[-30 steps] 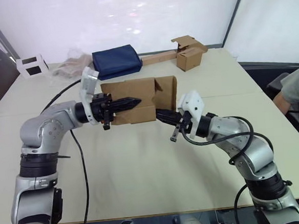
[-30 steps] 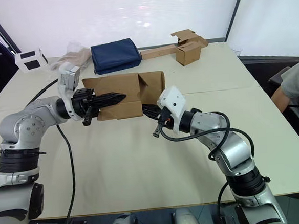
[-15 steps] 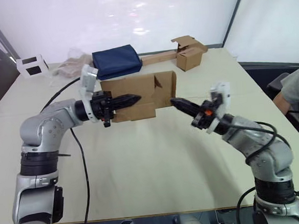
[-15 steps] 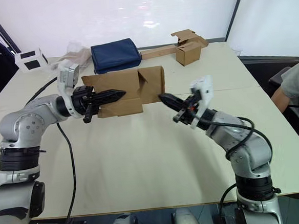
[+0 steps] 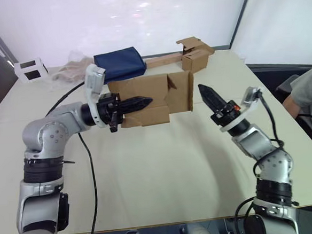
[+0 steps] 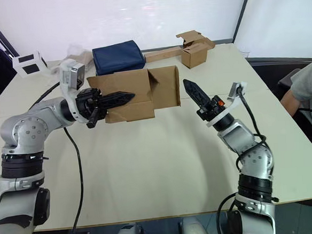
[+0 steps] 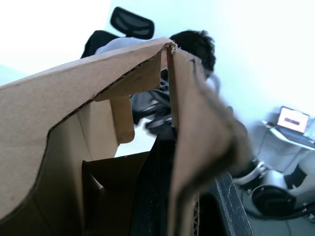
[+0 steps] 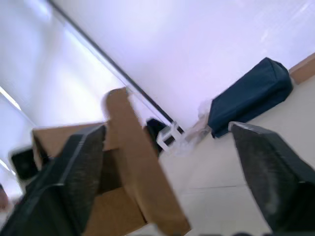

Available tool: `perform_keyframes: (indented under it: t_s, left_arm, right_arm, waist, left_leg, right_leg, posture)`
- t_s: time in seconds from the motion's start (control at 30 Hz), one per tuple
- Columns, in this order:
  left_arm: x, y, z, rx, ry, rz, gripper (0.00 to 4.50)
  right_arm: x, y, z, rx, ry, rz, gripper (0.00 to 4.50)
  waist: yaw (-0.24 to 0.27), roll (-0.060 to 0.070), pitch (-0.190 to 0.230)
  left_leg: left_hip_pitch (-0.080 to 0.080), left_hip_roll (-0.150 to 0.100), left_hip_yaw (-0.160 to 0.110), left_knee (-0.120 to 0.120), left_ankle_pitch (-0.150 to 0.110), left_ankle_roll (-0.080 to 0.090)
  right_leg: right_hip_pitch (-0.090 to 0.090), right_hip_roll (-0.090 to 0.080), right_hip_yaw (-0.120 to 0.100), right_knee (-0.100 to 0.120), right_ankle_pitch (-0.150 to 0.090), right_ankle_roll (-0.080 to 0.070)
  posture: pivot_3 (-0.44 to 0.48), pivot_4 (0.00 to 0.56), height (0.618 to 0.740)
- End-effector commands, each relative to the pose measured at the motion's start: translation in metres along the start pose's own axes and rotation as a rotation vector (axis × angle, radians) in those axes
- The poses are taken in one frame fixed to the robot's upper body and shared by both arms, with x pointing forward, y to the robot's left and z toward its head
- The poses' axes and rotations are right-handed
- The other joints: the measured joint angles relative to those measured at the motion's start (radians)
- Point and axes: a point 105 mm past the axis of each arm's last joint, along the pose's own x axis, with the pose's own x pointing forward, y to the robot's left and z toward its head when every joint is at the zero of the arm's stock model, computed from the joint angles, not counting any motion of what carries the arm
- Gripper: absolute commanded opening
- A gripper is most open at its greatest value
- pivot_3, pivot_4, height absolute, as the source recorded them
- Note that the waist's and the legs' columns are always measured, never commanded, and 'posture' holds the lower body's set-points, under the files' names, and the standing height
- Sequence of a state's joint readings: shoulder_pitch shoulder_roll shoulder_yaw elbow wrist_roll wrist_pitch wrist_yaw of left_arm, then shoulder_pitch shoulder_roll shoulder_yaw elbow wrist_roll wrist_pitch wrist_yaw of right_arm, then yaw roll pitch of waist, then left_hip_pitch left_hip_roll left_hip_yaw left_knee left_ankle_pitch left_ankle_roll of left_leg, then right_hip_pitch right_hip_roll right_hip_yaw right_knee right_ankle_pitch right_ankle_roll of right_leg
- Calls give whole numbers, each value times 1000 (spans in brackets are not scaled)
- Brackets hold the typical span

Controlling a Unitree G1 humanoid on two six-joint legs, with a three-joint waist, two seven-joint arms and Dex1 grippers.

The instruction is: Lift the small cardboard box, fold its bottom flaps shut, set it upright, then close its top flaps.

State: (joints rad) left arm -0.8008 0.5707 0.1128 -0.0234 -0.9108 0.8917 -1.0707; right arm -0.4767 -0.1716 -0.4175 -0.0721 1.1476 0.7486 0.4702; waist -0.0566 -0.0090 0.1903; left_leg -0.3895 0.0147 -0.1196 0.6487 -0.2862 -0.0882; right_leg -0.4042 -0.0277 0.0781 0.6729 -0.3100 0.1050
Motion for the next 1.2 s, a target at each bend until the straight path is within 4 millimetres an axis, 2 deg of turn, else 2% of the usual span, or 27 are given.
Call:
perform_keyframes:
  t_s: [0.03,0.13,0.3,0.43,0.53,0.73,0.97,1.07,1.2]
  left_arm:
    - [1,-9,17,55,-31,-24,0]
    - [0,-7,18,62,-33,-14,0]
    - [0,-6,17,65,-32,-5,0]
    - [-3,0,16,69,-30,20,0]
    - [-4,2,16,72,-32,27,0]
    - [-2,3,17,76,-35,24,0]
    - [0,3,19,78,-38,19,0]
    - [0,3,20,79,-39,18,0]
    - [0,2,20,81,-39,19,0]
  right_arm:
    - [14,21,-4,44,-14,125,4473]
    - [20,30,-13,75,5,164,4473]
    - [22,38,-13,93,-3,196,4473]
    - [18,65,-17,91,17,266,4473]
    - [15,76,-20,94,32,289,4473]
    - [12,84,-24,93,50,291,4473]
    - [13,75,-33,54,87,250,4473]
    - [15,72,-33,32,86,234,3846]
    - [15,69,-35,3,98,220,2405]
  waist:
    - [-4,0,0]
    - [-12,0,0]
    - [-13,0,0]
    - [-13,0,0]
    - [-13,0,0]
    - [-13,0,0]
    - [-13,0,0]
    - [-12,0,0]
    - [-12,0,0]
  left_leg:
    - [0,0,0,0,0,0]
    - [0,0,0,0,1,-1]
    - [0,0,0,0,1,-1]
    - [0,0,0,0,0,-1]
    - [0,0,0,0,0,-1]
    - [0,0,0,0,0,0]
    - [0,0,0,0,0,0]
    - [0,0,0,0,0,0]
    - [0,0,0,0,0,0]
  right_leg:
    - [0,0,0,0,0,0]
    - [0,0,0,0,0,0]
    - [-1,0,0,0,0,0]
    - [-1,0,0,0,0,0]
    - [-1,0,0,0,0,0]
    - [-1,0,0,0,0,0]
    - [-1,0,0,0,0,0]
    - [-1,0,0,0,0,0]
    - [-1,0,0,0,0,0]
  posture:
    - [0,150,740]
    - [0,150,740]
    - [0,150,740]
    - [0,150,740]
    - [0,150,740]
    - [0,150,740]
    - [0,150,740]
    - [0,150,740]
    - [0,150,740]
